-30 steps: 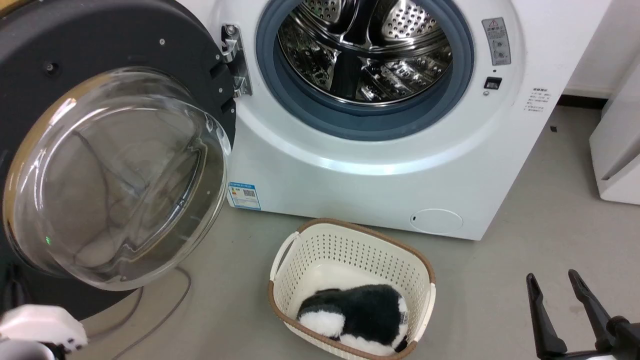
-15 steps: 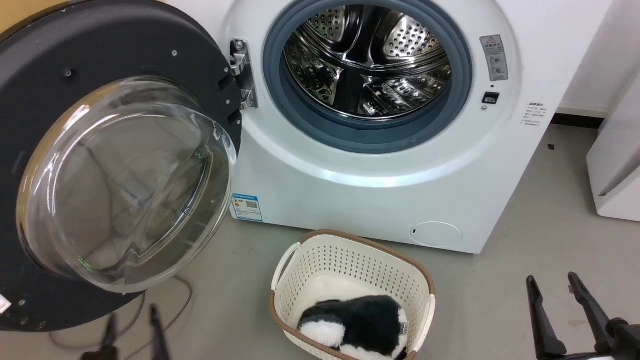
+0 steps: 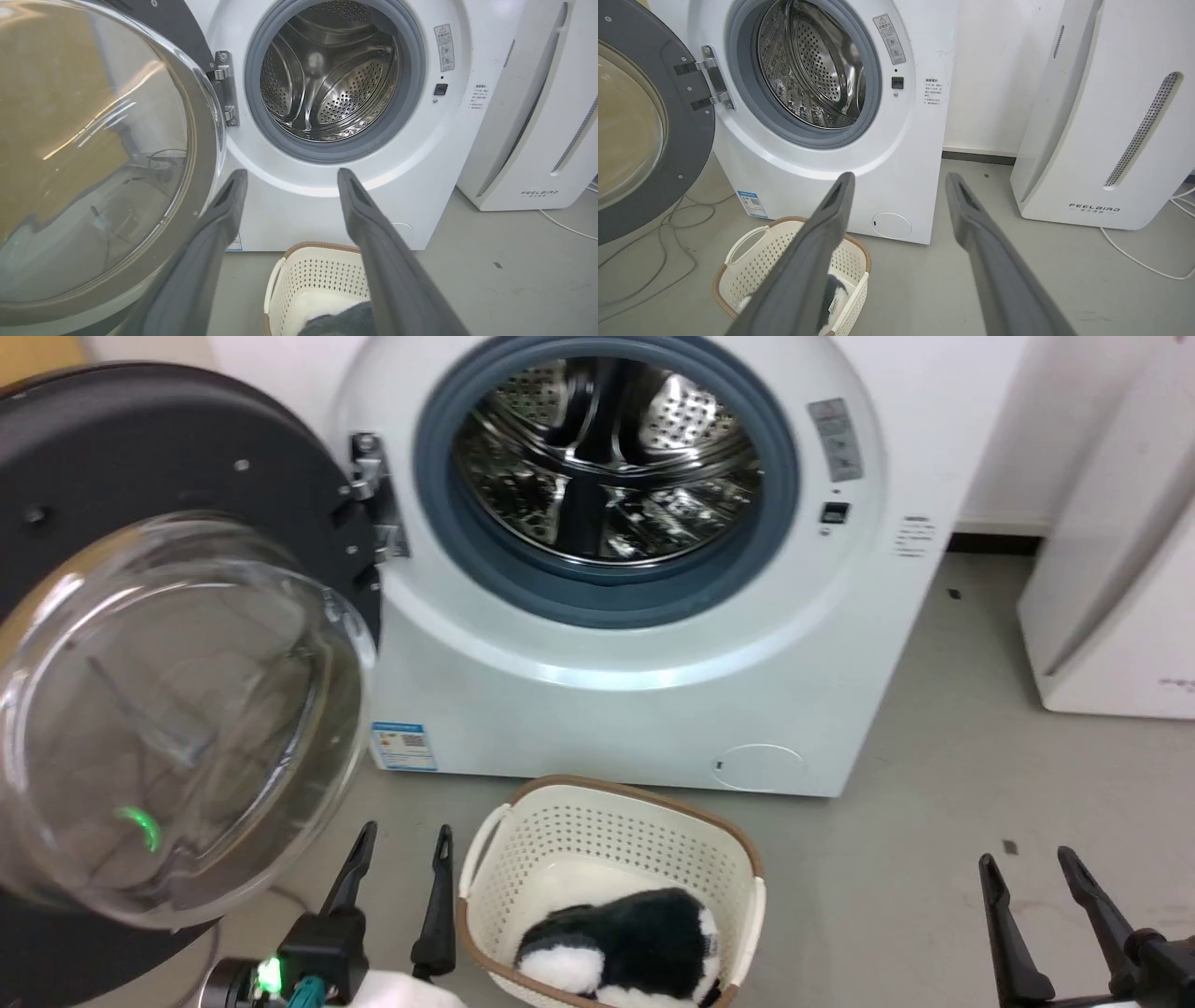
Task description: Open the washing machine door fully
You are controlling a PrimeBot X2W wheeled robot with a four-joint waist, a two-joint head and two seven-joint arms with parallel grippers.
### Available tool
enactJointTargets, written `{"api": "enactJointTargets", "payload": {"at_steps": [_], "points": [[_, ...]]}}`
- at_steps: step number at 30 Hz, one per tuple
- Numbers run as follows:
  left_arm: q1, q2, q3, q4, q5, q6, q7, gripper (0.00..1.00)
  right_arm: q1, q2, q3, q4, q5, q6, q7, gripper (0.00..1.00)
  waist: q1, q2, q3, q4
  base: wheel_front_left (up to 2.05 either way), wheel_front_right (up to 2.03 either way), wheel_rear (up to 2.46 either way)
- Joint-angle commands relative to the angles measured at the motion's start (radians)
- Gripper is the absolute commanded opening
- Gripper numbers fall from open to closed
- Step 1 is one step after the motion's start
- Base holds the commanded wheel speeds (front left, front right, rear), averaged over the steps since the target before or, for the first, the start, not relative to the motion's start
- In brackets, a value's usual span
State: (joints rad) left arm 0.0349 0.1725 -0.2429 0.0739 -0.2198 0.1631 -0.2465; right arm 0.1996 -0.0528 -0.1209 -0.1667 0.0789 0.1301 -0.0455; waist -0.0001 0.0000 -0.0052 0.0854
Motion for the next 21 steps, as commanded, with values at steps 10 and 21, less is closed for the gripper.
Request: {"api": "enactJointTargets", "payload": {"at_steps": [10, 21], "points": [[-0.026, 0.011, -0.01, 0.049, 0.001, 0.004, 0.044, 1.0, 0.022, 0.003, 0.008, -0.006, -0.011, 0.001, 0.01, 1.0, 0.0001, 0.0, 0.001, -0.081, 0.0, 0.0, 0.0], [-0.001, 0.015, -0.003, 0.056, -0.017, 0.02, 0.052, 1.0, 0.014, 0.003, 0.015, 0.002, -0.007, 0.001, 0.004, 1.0, 0.0001, 0.0, 0.006, -0.077, 0.0, 0.0, 0.0]]}}
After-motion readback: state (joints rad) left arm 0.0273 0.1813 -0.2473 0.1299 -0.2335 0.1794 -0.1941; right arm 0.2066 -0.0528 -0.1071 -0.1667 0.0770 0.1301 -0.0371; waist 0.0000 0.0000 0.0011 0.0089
